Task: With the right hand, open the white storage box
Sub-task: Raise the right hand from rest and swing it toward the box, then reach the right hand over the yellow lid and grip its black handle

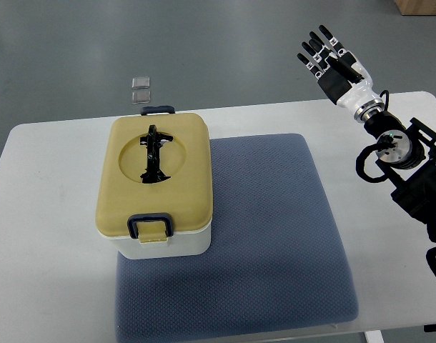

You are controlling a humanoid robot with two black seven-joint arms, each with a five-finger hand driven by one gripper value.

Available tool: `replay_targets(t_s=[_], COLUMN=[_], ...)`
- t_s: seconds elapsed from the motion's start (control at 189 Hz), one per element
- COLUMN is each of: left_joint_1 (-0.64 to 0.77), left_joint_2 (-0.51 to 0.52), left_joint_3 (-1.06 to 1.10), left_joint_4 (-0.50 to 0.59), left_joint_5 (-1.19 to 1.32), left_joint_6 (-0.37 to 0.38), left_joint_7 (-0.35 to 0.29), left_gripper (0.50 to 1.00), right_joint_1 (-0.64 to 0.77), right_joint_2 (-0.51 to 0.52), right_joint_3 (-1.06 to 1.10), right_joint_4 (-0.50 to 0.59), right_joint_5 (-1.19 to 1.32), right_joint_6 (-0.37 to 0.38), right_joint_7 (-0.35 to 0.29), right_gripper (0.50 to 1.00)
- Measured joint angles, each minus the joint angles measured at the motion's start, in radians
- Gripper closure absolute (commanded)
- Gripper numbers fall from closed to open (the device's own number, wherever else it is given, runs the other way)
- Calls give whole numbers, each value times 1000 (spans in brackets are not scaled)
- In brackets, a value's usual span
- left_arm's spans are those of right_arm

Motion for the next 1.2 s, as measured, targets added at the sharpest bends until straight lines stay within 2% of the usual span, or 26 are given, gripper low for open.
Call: replay_targets(t_s=[0.111, 0.36, 0.556, 0.661, 0.857, 1.026, 1.201], left_joint_1=[0, -1, -2, -2, -2, -2, -1], left_joint_2=[0, 0, 0, 0, 0, 0, 0], left_joint_3=[0, 0, -2, -2, -2, -3, -2], left_joint_4=[-1, -22, -47, -48, -48, -48, -48], left_joint_5=[1, 1, 1, 1, 1, 1, 1], left_joint_6=[-3, -14, -15, -15, -15, -15, -15], left_joint_7=[1, 2, 4, 4, 4, 4, 7], left_gripper=[500, 500, 500, 500, 500, 500, 500], right_joint_1=[74, 324, 609, 698, 709, 643, 597], right_joint_2=[-56, -188, -240, -235, -158, -107, -85], right_joint_3=[-56, -350, -630, -710, -747, -757, -759], right_joint_4=[38, 206, 342, 409, 451, 444, 442], right_joint_5=[-107, -633, -916, -1018, -1253, -1358, -1395], right_joint_6=[30, 59, 60, 50, -35, -133, -184], right_joint_7=[-4, 3, 12, 29, 81, 88, 90], right_gripper=[570, 570, 572, 572, 574, 576, 581])
